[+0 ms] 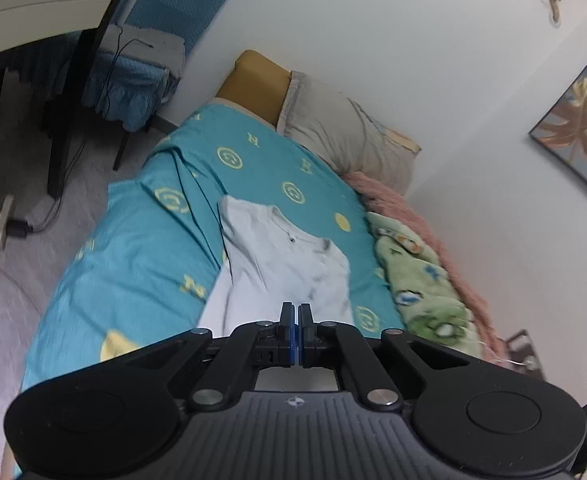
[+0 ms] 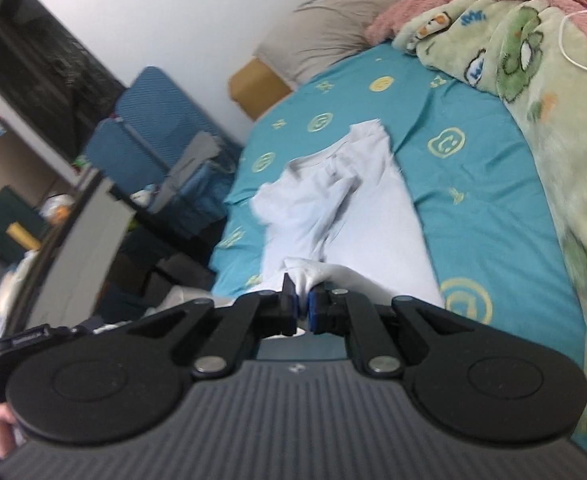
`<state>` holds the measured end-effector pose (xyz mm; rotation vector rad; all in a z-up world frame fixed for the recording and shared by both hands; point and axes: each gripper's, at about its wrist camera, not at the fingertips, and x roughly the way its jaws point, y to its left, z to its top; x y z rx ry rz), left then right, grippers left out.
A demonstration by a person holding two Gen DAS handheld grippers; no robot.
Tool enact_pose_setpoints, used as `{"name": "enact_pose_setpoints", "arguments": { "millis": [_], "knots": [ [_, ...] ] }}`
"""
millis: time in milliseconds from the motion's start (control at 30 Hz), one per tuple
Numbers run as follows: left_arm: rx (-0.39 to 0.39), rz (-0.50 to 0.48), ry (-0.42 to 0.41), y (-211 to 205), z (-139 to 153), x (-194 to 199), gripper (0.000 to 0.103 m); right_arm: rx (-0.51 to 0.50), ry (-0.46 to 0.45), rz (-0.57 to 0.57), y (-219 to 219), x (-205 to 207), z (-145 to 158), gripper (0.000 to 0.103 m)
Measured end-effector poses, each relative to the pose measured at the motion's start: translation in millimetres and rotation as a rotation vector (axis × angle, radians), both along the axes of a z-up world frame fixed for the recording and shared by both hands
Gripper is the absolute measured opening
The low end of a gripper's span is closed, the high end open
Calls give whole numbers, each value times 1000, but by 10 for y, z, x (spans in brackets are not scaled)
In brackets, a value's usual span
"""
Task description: Fold clothes
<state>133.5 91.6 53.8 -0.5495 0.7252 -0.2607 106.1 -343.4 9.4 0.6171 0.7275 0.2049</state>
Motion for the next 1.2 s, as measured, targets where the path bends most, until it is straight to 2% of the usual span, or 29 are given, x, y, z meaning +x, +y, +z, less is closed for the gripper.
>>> {"name": "enact_pose_setpoints", "arguments": {
  "millis": [67, 167, 367, 500, 600, 700, 767, 833, 867, 900, 967, 1067, 1200],
  "knots": [
    [36, 8, 12, -99, -149, 388, 1, -26, 12, -11, 20, 366, -144, 8],
    [131, 5, 31, -277, -516, 859, 1, -87, 39, -21, 62, 903, -431, 8],
    [320, -3, 71, -632, -1256, 1798, 1, -170, 117, -9, 95, 1705, -1194, 9],
    [333, -39, 117, -720, -1654, 2030, 1, -208, 171, 17, 90, 1971, -1616, 9],
    [352, -77, 162, -794, -1877, 2121, 6, -186, 175, 26, 77, 1977, -1721, 10],
    [370, -87, 159, -863, -1809, 1998, 16, -220, 174, 45, 99, 1949, -1585, 11],
    [357, -88, 135, -893, -1696, 1851, 51, -237, 145, 51, 107, 1855, -1425, 14],
    [355, -96, 100, -937, -1531, 1647, 60, -254, 88, 48, 121, 1671, -1232, 45],
    [369, -105, 82, -970, -1441, 1538, 63, -273, 54, 50, 148, 1557, -1128, 72],
    [383, -113, 64, -1003, -1351, 1428, 66, -293, 19, 53, 174, 1444, -1023, 84],
    [404, -119, 18, -1057, -1162, 1188, 84, -336, -32, 65, 232, 1220, -824, 85],
    [400, -140, -50, -1097, -911, 796, 98, -344, -92, 72, 292, 873, -582, 85],
    [370, -133, -111, -1057, -722, 248, 103, -356, -162, 48, 355, 429, -401, 85]
  ]
}}
